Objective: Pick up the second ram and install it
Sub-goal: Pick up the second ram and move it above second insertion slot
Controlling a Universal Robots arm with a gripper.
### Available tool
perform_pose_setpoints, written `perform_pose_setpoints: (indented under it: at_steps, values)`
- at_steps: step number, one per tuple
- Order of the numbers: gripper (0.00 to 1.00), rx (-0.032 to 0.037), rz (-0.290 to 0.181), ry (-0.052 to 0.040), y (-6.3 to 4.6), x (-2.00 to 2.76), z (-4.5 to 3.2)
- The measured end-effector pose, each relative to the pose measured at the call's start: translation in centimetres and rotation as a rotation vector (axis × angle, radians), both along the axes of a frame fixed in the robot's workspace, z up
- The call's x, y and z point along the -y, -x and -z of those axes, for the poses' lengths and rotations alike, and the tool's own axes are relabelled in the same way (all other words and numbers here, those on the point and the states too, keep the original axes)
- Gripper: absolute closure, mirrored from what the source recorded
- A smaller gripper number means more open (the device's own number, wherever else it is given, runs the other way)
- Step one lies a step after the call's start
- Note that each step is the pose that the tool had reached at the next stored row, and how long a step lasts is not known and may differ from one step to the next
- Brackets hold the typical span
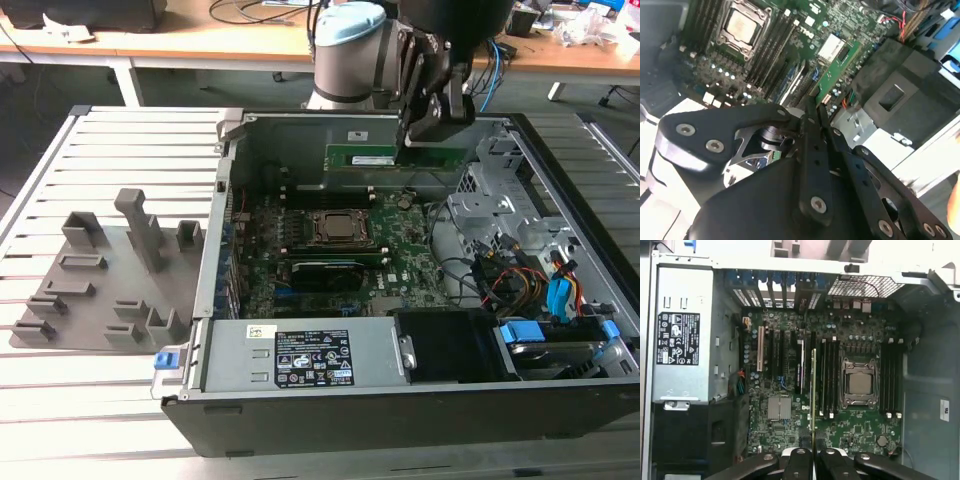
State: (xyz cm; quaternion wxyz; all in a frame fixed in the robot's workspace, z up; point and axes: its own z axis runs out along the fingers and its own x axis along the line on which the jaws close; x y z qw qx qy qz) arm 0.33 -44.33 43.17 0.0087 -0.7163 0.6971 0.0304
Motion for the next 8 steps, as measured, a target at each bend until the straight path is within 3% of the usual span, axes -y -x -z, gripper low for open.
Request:
perform_pose_setpoints:
  at_steps: [1, 2, 4, 8]
  values:
    - [0.86, 0.0000, 0.000, -0.0126, 0.0, 0.00, 0.06]
    - [0.86, -0.0009, 0.000, -0.0166, 0.0, -0.41, 1.73]
    - [0.86, -0.0021, 0.000, -0.0168, 0.0, -0.50, 2.75]
    - [0.86, -0.0035, 0.000, -0.0167, 0.0, -0.56, 3.81]
